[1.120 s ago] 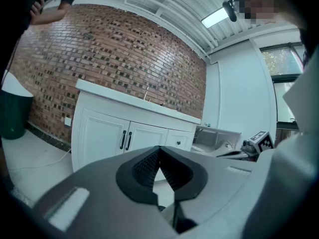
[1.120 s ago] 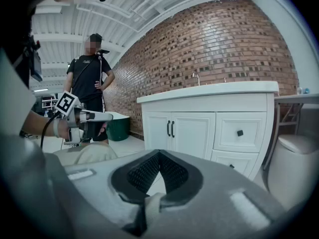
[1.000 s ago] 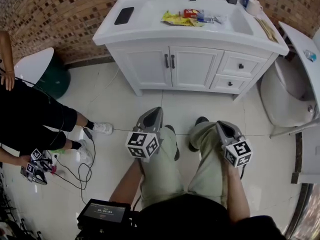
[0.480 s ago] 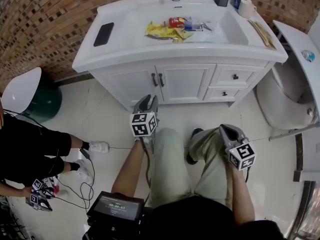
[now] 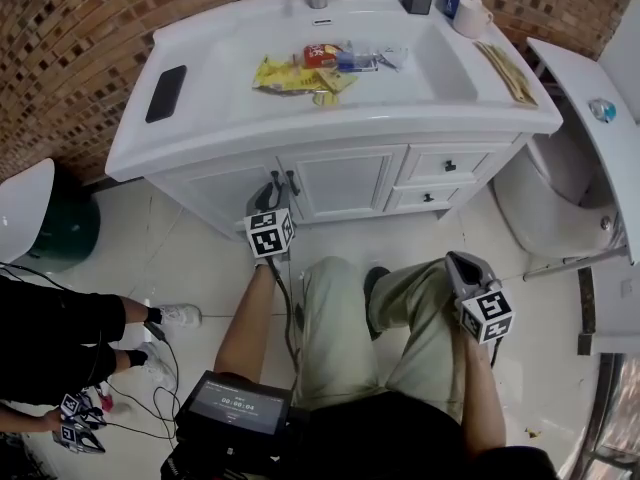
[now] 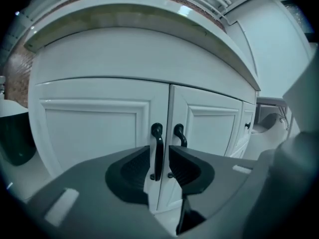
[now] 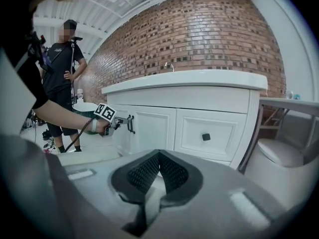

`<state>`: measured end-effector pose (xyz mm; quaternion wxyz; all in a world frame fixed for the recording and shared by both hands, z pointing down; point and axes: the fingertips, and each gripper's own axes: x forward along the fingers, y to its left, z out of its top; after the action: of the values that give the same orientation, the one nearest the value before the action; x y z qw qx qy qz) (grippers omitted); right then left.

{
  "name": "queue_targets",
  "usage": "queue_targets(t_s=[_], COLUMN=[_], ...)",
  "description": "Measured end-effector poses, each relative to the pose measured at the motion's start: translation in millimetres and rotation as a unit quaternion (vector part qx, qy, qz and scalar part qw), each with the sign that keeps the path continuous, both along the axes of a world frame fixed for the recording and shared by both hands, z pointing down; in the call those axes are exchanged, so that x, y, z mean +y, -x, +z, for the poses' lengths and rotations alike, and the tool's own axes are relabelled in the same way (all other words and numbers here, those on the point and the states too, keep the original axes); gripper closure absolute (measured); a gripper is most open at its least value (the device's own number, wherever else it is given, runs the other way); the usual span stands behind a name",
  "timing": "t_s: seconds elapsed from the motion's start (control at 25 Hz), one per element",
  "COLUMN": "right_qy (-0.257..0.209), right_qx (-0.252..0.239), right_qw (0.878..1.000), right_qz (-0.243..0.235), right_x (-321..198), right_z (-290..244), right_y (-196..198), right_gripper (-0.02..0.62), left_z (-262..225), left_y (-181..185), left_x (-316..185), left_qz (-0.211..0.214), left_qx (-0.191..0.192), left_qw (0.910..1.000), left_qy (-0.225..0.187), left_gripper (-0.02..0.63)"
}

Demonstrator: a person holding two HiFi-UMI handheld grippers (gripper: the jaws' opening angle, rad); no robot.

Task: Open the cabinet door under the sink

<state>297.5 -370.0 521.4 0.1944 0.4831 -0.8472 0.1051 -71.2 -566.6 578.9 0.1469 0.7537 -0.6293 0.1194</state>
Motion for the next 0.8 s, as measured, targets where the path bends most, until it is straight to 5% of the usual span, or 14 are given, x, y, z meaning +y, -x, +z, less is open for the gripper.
queue_targets(t_s=[0.2, 0.52, 0.72, 0.8], right_qy=[0.006, 0.006, 0.011, 0.009], right_qx=[-0.003, -0.008, -0.102, -0.101], right_qw=[1.0, 1.0, 0.995, 0.995], right_qz=[0.021, 0.028, 0.017, 0.003], right_x=[-11, -8, 3, 7], right_z=[-1, -6, -20, -22], right_y=[-18, -25, -3, 11], right_gripper=[0.603, 0.603, 0.603, 0.603], left_z=[8, 7, 7, 7], left_y=[-2, -3, 0, 0], left_x=[-11, 1, 27, 43], left_qz=[-0.017, 0.003, 0.012, 0.021], left_qx=[-0.009, -0.007, -0.007, -0.007], left_qw=[0.9998, 0.9999, 0.9998, 0.9997], left_qy=[0.001, -0.013, -0.013, -0.014], left_gripper=[0.536, 0.541, 0.543, 0.545])
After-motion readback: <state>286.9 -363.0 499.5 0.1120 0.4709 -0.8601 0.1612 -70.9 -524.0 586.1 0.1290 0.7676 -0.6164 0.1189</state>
